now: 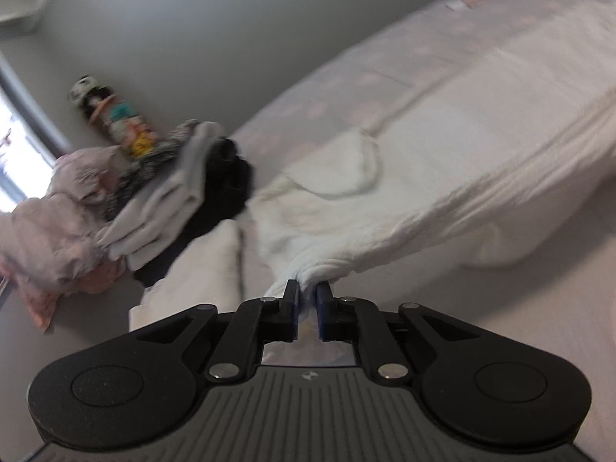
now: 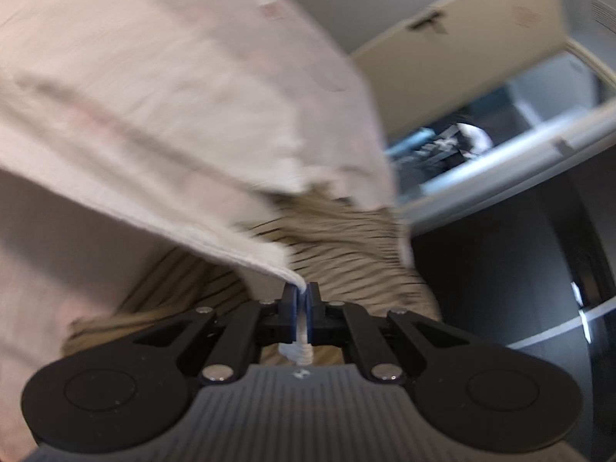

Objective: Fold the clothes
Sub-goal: 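Grasp the garment hem with the left gripper while the right gripper grasps another edge and lifts, then lift the white garment edges with both grippers, raising the fabric off the bed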

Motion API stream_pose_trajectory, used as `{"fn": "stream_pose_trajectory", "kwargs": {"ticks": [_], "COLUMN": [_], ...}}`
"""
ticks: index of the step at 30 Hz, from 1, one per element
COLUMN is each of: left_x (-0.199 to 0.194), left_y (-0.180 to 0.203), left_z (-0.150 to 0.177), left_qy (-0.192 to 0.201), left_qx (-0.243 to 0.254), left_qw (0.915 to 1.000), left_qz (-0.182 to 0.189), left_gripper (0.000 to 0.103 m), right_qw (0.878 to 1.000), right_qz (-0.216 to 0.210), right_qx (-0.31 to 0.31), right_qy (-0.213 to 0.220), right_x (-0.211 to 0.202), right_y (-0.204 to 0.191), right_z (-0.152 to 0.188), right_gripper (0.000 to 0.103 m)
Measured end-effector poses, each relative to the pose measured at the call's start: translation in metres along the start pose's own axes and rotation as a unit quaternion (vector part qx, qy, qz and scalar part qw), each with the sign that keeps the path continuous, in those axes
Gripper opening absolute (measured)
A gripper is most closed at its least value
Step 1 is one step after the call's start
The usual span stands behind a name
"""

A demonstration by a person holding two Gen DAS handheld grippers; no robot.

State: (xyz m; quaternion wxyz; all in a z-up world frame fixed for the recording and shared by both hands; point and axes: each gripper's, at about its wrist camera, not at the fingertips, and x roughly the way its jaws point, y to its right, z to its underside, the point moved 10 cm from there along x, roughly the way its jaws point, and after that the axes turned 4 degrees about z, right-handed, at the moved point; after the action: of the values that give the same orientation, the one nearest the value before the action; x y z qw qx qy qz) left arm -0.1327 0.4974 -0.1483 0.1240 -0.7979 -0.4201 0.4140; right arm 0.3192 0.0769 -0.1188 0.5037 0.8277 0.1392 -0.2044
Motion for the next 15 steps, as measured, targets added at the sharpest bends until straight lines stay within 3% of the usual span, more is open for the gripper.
{"fn": "stream_pose_trajectory", "kwargs": {"ticks": [3,7,13,15], "left_x": [-0.005,-0.004,0.006,0.008], "left_y": [-0.027,-0.046,-0.056,-0.056], "left_z": [0.000,0.010,0.027,0.031], "left_qy": [0.006,-0.012,-0.055,-0.063], "left_qx": [-0.034,-0.074,-0.105,-0.111], "left_qw": [0.9987,0.9962,0.9919,0.9910], "left_qz": [-0.038,-0.044,-0.045,-0.041], "left_gripper": [0.009,0.009,0.009,0.009], "right_qw": [1.000,0.998,0.985,0.980], "right_qz": [0.023,0.021,-0.068,-0.081], "right_qx": [0.016,-0.011,-0.055,-0.063], "right_qy": [-0.009,-0.050,-0.151,-0.170], "right_x": [-0.010,-0.015,-0.018,-0.023], "right_y": [0.022,0.021,-0.025,-0.033], "right_z": [0.001,0.025,0.085,0.100], "right_gripper": [0.005,0.005,0.006,0.009]}}
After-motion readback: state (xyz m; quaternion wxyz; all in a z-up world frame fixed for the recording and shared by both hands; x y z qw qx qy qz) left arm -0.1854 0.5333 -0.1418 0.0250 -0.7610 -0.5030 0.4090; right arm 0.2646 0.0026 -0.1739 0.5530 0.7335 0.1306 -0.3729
